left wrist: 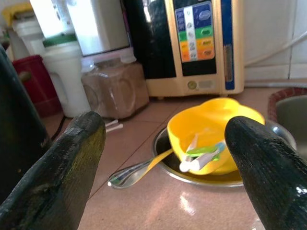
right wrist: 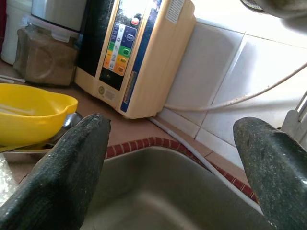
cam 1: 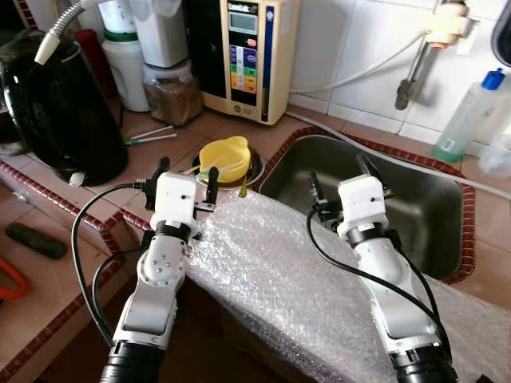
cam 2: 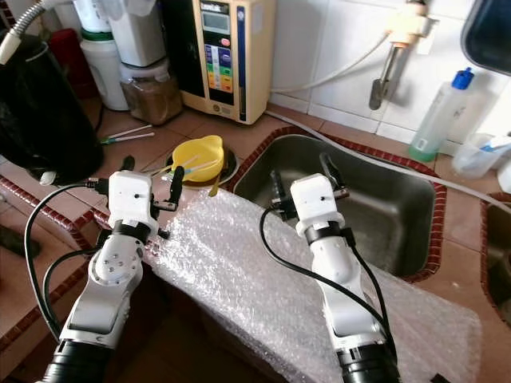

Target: Kitchen organization

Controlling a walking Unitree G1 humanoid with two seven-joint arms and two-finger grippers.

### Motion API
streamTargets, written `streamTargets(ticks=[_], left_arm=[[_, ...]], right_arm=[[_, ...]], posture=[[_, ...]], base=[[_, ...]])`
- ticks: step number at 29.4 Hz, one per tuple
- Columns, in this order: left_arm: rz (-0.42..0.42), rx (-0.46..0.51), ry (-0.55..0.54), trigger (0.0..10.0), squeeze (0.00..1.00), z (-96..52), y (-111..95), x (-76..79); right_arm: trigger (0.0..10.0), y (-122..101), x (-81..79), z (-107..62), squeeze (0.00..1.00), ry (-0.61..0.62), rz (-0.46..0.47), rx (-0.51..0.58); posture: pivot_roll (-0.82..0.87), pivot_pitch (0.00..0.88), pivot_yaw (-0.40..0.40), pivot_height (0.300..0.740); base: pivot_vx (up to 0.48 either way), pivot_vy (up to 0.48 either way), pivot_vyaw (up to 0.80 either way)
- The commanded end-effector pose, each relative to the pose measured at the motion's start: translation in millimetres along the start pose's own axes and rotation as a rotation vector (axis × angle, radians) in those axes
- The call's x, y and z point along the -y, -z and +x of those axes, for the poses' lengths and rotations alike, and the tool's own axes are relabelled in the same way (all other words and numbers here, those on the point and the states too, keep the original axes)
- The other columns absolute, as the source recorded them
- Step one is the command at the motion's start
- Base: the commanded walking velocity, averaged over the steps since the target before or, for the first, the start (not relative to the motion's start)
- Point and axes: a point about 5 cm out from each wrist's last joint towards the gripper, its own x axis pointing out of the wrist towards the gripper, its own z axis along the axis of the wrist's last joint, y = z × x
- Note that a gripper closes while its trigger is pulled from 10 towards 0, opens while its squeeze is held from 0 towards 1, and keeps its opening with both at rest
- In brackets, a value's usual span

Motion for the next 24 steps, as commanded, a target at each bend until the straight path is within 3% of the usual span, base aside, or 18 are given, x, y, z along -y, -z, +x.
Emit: streamTargets(ticks=[1,8,24], left_arm=[[-0.023,-0.01,0.017,10.0,0.0,4.2,-1.2,3.5],[-0.048,-0.038,0.036,10.0,0.0,7.3,6.0,3.1],[-0.101,-0.068,0.056,10.0,0.0,29.8,16.6,4.4]], right_arm=[[10.0,1.5,-1.6,1.0,0.0,-0.03,0.018,-0.015],[10.0,4.1,-2.3,-1.4,0.0,-0.036,0.013,-0.022],[10.0,10.7,-2.1,-9.8,0.0,-0.086,0.043,-0.065]], posture=[[0.06,0.0,-0.016,0.74],[0.05,0.0,-0.016,0.74],[0.02,0.0,-0.011,0.74]], base=[[0.0,0.0,0.0],[0.0,0.0,0.0],[0.0,0.0,0.0]])
